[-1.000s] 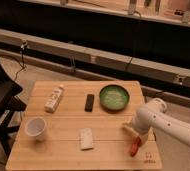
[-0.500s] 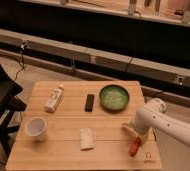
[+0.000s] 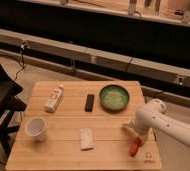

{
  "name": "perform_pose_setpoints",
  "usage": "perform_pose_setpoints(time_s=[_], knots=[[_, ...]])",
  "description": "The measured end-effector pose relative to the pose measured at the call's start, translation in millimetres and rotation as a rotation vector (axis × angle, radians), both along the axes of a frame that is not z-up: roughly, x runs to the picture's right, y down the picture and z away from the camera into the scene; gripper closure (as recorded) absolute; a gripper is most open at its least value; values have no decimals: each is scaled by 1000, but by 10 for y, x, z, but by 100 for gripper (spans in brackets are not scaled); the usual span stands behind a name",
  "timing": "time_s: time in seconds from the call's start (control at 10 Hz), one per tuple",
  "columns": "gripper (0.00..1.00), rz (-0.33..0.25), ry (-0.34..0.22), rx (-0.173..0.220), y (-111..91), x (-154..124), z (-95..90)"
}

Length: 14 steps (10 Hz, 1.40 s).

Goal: Drag the pepper across the table

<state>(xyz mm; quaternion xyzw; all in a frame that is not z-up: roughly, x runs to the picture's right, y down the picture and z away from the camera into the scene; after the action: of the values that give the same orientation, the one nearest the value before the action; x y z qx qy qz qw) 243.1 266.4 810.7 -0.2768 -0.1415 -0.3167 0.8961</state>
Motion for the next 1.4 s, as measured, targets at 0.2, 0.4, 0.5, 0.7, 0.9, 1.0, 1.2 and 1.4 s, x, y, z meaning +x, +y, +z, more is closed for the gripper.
perform_pose_setpoints(time_s=[0.2, 0.4, 0.5, 0.7, 0.9, 1.0, 1.2, 1.4], knots=[[20, -1, -16, -18, 146, 25, 11], [27, 1, -15, -18, 142, 28, 0], [35, 2, -15, -18, 139, 27, -5], [56, 3, -13, -20, 132, 36, -28], [73, 8, -8, -24, 116, 57, -82], [74, 9, -14, -19, 98, 47, -90], [59, 2, -15, -24, 97, 38, -107], [38, 13, -6, -19, 129, 25, -114]])
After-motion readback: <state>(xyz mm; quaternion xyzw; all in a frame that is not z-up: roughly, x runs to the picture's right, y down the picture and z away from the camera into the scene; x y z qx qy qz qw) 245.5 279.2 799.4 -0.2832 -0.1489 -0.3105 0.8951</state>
